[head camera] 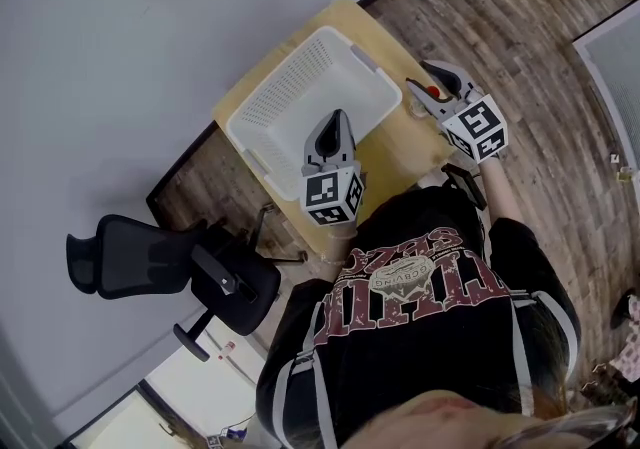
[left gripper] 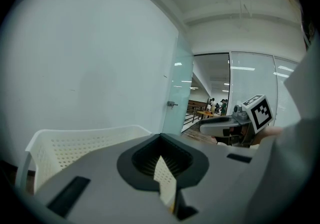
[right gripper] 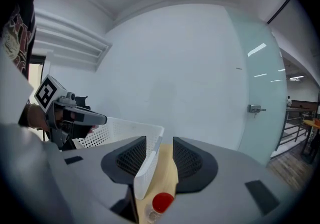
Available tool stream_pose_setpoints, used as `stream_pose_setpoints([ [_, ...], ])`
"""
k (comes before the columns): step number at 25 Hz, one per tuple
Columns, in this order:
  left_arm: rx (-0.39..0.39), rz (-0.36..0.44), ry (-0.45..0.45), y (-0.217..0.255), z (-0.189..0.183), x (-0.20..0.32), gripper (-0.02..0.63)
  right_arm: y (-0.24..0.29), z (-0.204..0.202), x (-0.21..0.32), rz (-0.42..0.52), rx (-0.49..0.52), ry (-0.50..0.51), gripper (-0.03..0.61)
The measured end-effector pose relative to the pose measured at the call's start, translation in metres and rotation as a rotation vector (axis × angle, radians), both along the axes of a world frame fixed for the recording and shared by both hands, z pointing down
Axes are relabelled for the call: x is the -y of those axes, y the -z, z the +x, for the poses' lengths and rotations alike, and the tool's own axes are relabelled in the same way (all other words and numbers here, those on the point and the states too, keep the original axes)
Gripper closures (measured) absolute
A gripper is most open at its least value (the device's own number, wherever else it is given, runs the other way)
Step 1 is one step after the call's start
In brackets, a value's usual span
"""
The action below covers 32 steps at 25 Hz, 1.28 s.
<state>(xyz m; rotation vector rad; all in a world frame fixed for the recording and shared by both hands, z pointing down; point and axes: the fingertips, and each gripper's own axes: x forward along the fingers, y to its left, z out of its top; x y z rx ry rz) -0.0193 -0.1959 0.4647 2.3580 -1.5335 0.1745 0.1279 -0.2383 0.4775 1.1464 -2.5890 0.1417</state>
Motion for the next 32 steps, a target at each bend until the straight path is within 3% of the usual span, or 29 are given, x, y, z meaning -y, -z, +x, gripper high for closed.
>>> stream_pose_setpoints([
  [12, -0.002, 0.023, 0.085, 0.012, -0.027, -0.012, 0.566, 0.040, -0.058, -0.004, 0.068, 0.058, 0.131, 0.420],
  [32, -0.007, 0.034, 0.194, 0.016, -0.066, -0.032, 0.566, 0.046, -0.144, -0.025, 0.055, 0.066, 0.343, 0.420],
])
